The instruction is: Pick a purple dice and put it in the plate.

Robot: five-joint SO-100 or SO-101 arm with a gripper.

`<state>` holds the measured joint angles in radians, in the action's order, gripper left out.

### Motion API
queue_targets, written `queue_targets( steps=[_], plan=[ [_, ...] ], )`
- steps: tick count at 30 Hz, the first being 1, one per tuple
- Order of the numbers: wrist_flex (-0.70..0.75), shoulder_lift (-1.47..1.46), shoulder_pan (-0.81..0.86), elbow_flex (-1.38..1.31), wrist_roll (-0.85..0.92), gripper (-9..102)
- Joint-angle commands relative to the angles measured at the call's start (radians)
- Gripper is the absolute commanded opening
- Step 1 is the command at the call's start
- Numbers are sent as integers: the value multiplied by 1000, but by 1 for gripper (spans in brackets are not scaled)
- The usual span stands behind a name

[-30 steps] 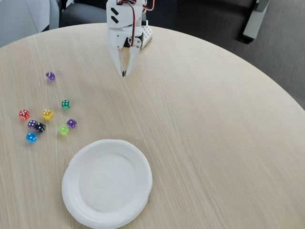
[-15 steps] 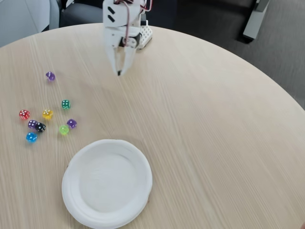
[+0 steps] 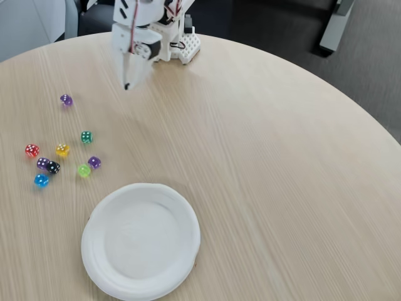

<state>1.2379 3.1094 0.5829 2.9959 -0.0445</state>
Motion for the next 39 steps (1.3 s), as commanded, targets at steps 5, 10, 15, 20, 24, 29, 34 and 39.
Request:
queue_targets(
  steps=[5, 10, 15, 20, 24, 29, 34, 39],
  plan=[
    [-11, 2, 164, -8, 74, 0],
    [-11, 2, 272, -8, 130, 0],
    [-12, 2, 385, -8, 201, 0],
    [-12, 3, 453, -3, 209, 0],
    [-12, 3, 453, -3, 178, 0],
    [-63, -12, 453, -14, 117, 1],
    [-308, -18, 442, -2, 44, 3],
    [-480, -20, 434, -2, 32, 4]
  ],
)
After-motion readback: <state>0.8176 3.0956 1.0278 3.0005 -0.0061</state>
